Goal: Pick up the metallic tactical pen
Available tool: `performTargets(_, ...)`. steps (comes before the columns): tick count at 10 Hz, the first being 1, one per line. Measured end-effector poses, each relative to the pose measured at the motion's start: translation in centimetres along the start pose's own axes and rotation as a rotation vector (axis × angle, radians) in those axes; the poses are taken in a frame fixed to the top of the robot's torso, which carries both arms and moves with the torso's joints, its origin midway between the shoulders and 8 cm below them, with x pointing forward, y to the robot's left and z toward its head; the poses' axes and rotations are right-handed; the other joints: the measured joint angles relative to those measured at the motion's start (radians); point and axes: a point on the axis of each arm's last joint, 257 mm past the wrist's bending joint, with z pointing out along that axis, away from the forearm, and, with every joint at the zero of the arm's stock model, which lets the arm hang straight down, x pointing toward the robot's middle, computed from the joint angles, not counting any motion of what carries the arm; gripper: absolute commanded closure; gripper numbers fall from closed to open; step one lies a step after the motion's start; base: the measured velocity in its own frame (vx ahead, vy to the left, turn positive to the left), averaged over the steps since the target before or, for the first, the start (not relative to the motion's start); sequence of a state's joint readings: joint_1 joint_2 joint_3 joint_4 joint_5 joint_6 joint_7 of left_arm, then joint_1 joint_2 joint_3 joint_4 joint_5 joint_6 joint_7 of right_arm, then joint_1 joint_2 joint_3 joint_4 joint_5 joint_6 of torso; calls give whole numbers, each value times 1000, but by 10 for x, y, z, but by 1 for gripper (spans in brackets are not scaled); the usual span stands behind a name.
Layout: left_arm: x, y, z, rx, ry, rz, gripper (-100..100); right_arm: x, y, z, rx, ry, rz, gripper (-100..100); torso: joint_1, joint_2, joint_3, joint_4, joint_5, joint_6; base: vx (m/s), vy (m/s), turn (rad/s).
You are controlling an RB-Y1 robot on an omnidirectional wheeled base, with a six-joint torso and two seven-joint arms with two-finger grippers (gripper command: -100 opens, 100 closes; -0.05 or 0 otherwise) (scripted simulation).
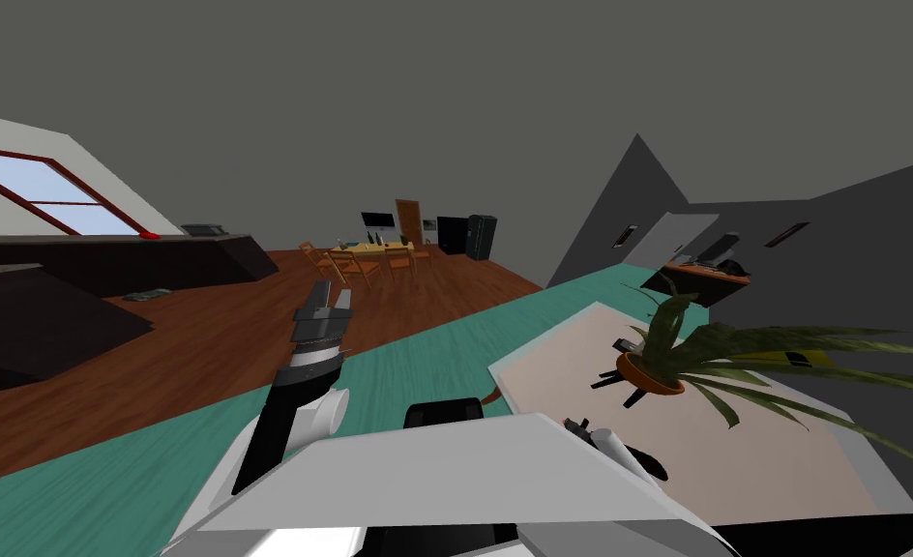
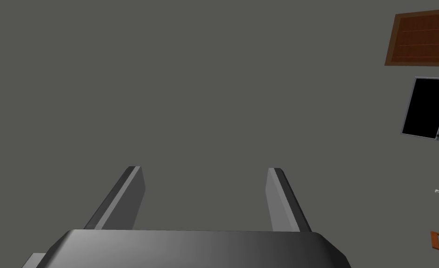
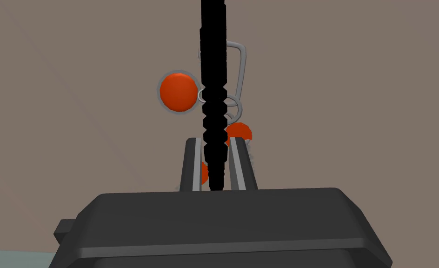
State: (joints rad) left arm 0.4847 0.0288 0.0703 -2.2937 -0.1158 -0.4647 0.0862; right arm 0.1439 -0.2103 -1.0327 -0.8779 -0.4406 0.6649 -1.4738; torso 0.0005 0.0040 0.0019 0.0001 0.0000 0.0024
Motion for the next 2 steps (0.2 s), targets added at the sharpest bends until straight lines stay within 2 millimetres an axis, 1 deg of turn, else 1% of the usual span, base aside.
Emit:
performTargets(1,0,0,0,0,0,0,0,2,-1,0,-1,0,4,100,0,-1,0,0,0,0,-11,9,0)
performTargets(2,0,0,0,0,0,0,0,2,-1,0,-1,0,6,0,-1,-2,-1,0,0,0,0,0,0)
